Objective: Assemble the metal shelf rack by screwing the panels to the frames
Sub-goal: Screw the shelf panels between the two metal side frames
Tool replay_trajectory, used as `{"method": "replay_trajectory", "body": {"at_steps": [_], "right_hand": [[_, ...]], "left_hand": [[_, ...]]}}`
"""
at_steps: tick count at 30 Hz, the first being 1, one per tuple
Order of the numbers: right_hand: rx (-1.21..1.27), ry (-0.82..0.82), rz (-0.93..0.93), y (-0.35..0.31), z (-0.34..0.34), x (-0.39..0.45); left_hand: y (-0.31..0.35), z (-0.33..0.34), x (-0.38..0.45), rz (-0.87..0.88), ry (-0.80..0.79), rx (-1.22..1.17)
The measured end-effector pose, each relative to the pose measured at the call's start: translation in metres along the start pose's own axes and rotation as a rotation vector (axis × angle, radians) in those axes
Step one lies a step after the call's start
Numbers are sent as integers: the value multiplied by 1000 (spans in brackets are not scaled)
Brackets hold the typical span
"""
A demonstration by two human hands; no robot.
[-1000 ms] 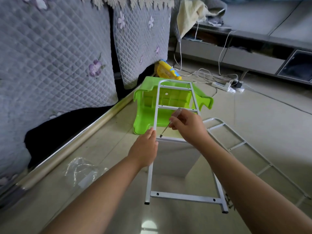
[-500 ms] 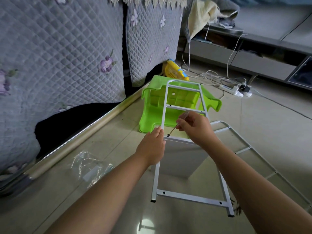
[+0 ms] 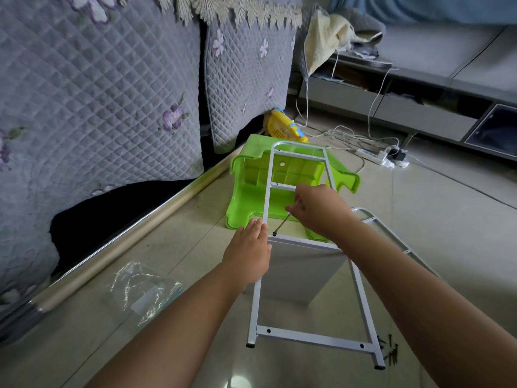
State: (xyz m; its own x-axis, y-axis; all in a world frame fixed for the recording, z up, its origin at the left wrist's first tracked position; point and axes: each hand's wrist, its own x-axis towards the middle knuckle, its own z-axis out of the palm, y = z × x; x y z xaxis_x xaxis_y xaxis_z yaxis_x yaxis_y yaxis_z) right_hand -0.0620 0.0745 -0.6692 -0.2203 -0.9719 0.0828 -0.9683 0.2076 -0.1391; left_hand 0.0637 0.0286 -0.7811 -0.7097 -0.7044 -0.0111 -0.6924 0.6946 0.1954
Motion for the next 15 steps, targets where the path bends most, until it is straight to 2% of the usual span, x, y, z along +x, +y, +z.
{"method": "replay_trajectory", "body": {"at_steps": [5,8,15], "right_hand": [[-229,-77,-32,-9,-10,-1],[-205,-177,-127,-11,-14,-1],[-222,-327,-199,-19,-27,7]], "left_hand": [[2,-1,0,-19,-27,-66],[1,-1,0,-20,-32,-78],[0,-1,-1,-20,-51,-110]]}}
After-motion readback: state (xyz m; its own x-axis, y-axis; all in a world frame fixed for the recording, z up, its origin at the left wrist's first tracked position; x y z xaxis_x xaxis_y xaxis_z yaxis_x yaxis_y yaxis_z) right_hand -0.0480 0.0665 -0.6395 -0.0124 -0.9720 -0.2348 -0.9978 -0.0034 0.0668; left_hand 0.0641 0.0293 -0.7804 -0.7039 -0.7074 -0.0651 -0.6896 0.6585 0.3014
